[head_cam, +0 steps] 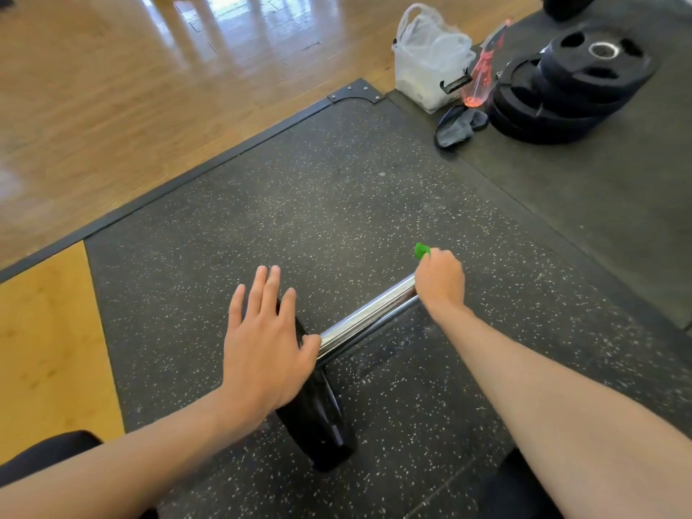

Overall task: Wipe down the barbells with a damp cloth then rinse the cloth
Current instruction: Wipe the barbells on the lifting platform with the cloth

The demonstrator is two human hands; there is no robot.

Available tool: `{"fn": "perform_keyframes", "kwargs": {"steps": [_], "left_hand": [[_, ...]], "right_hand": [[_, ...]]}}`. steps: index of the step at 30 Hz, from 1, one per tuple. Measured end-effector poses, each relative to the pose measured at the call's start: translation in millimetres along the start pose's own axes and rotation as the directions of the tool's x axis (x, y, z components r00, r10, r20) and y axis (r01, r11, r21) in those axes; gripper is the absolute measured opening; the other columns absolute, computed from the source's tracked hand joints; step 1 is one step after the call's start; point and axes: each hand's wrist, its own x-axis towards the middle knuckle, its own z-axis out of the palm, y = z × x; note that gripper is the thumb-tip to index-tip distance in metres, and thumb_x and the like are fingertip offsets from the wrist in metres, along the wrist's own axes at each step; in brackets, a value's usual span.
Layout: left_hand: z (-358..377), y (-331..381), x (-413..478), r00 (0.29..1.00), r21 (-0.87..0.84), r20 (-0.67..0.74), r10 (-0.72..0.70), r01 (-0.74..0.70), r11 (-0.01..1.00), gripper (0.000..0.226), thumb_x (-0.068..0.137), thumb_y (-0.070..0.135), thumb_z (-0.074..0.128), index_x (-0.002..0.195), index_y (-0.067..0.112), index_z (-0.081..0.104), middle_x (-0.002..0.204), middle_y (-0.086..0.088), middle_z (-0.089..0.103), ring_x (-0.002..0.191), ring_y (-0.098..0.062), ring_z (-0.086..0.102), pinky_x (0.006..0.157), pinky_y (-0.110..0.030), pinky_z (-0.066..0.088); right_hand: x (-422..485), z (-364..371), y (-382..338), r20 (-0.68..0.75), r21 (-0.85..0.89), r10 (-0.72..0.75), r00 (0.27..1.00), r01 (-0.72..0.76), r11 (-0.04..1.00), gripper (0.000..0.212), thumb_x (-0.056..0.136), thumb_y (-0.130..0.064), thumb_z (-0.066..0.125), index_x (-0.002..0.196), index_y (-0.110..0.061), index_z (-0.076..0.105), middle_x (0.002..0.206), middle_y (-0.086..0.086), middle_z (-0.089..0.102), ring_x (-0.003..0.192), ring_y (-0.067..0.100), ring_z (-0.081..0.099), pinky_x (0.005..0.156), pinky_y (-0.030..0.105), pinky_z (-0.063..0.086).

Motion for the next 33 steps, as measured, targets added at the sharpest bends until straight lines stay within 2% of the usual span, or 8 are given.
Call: {"fn": "perform_keyframes", "kwargs": {"steps": [3, 8, 11, 15, 23, 26, 28, 33], "left_hand": [[2.0, 1.2, -1.9, 0.997, 0.051, 0.009, 0.081, -0.082, 0.995, 0.07, 0.087, 0.052, 0.041, 0.14, 0.009, 0.057, 0.163, -0.014, 0.028, 0.155, -0.027, 0.011, 0.124, -0.051, 0.014], [2.9, 1.0, -0.4, 0.989, 0.086, 0.028, 0.147, -0.149, 0.985, 0.07, 0.089, 0.053, 0.039, 0.142, 0.01, 0.057, 0.163, -0.014, 0.027, 0.155, -0.029, 0.009, 0.124, -0.051, 0.014], [1.9, -2.1, 5.0, 0.984, 0.085, 0.032, 0.176, -0.178, 0.98, 0.071, 0.089, 0.054, 0.035, 0.141, 0.011, 0.058, 0.164, -0.014, 0.025, 0.155, -0.028, 0.007, 0.124, -0.051, 0.016], [1.2, -2.9, 5.5, 0.983, 0.075, 0.033, 0.178, -0.18, 0.981, 0.067, 0.089, 0.054, 0.037, 0.134, 0.013, 0.064, 0.164, -0.014, 0.025, 0.156, -0.028, 0.007, 0.124, -0.05, 0.015], [-0.5, 1.8, 6.7, 0.988, 0.043, 0.063, 0.14, -0.143, 0.989, 0.067, 0.088, 0.054, 0.033, 0.135, 0.017, 0.062, 0.164, -0.011, 0.024, 0.156, -0.026, 0.004, 0.125, -0.047, 0.015], [-2.0, 1.3, 7.2, 0.988, 0.036, 0.073, 0.133, -0.136, 0.99, 0.068, 0.089, 0.055, 0.032, 0.137, 0.017, 0.061, 0.165, -0.01, 0.024, 0.156, -0.026, 0.004, 0.126, -0.046, 0.014], [-2.6, 0.7, 6.6, 0.988, 0.028, 0.078, 0.135, -0.138, 0.99, 0.068, 0.088, 0.055, 0.033, 0.136, 0.017, 0.062, 0.164, -0.011, 0.026, 0.156, -0.027, 0.005, 0.126, -0.046, 0.014], [-2.5, -1.0, 9.0, 0.989, 0.002, 0.069, 0.129, -0.129, 0.992, 0.067, 0.087, 0.055, 0.034, 0.132, 0.015, 0.064, 0.161, -0.011, 0.033, 0.155, -0.027, 0.012, 0.125, -0.044, 0.016]], "right_hand": [[-38.7, 26.6, 2.6, -0.074, -0.124, -0.232, 0.97, 0.222, 0.967, 0.046, 0.095, 0.009, 0.044, 0.14, 0.003, 0.052, 0.153, 0.02, 0.044, 0.146, 0.035, 0.036, 0.124, 0.044, 0.024], [-24.9, 20.6, 24.8, 0.005, -0.191, -0.445, 0.896, 0.438, 0.879, 0.041, 0.103, -0.002, 0.041, 0.142, 0.005, 0.049, 0.153, 0.022, 0.044, 0.148, 0.035, 0.033, 0.125, 0.046, 0.02], [-1.8, 9.9, 14.7, 0.025, -0.016, -0.226, 0.974, 0.226, 0.974, 0.035, 0.107, -0.005, 0.032, 0.131, 0.005, 0.055, 0.154, 0.022, 0.042, 0.146, 0.032, 0.035, 0.123, 0.041, 0.025], [-19.0, -0.6, -1.5, -0.056, 0.215, 0.103, 0.993, -0.089, 0.973, 0.034, 0.109, -0.013, 0.03, 0.123, -0.002, 0.059, 0.125, 0.012, 0.057, 0.092, 0.021, 0.05, 0.079, 0.032, 0.036], [14.3, -15.8, -9.1, 0.16, 0.239, 0.392, 0.906, -0.421, 0.875, 0.038, 0.107, -0.025, 0.038, 0.117, 0.002, 0.063, 0.116, 0.019, 0.065, 0.096, 0.032, 0.055, 0.075, 0.035, 0.04], [-21.5, 1.1, -6.6, -0.062, 0.193, 0.172, 0.983, -0.157, 0.969, 0.031, 0.106, -0.008, 0.036, 0.124, -0.002, 0.06, 0.126, 0.013, 0.062, 0.103, 0.026, 0.056, 0.083, 0.033, 0.043], [-48.6, 12.4, -3.4, -0.191, 0.168, -0.017, 0.981, 0.05, 0.984, 0.044, 0.1, 0.007, 0.035, 0.139, -0.004, 0.052, 0.151, 0.01, 0.046, 0.142, 0.031, 0.039, 0.119, 0.035, 0.031], [-103.3, 47.4, -24.0, -0.158, 0.059, -0.263, 0.952, 0.275, 0.96, 0.074, 0.091, 0.021, 0.039, 0.159, -0.006, 0.024, 0.168, 0.007, 0.015, 0.157, 0.022, -0.001, 0.127, 0.041, 0.002]]}}
